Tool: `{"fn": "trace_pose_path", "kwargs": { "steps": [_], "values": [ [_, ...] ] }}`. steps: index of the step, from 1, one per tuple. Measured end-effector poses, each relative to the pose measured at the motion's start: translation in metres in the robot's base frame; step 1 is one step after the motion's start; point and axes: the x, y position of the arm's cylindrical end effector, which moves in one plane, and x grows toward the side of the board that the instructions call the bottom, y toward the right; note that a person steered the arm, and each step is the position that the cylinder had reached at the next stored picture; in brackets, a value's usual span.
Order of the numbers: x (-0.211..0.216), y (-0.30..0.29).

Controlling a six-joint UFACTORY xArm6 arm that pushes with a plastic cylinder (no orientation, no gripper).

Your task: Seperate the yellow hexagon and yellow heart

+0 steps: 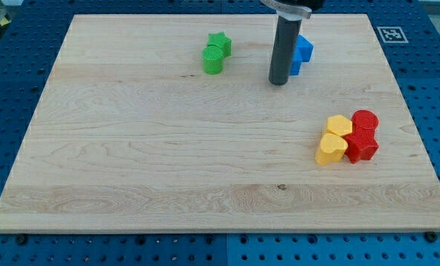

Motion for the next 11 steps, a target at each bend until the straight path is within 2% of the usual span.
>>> {"fn": "trace_pose_path", "kwargs": {
  "steps": [1, 2, 4, 5, 6, 9, 11],
  "values": [
    [0.015, 0.02],
    [0.022, 0.082],
    [0.086, 0.101],
    [0.135, 0.098],
    [0.145, 0.085],
    [0.145, 0.065],
    [0.143, -0.015]
  ]
}}
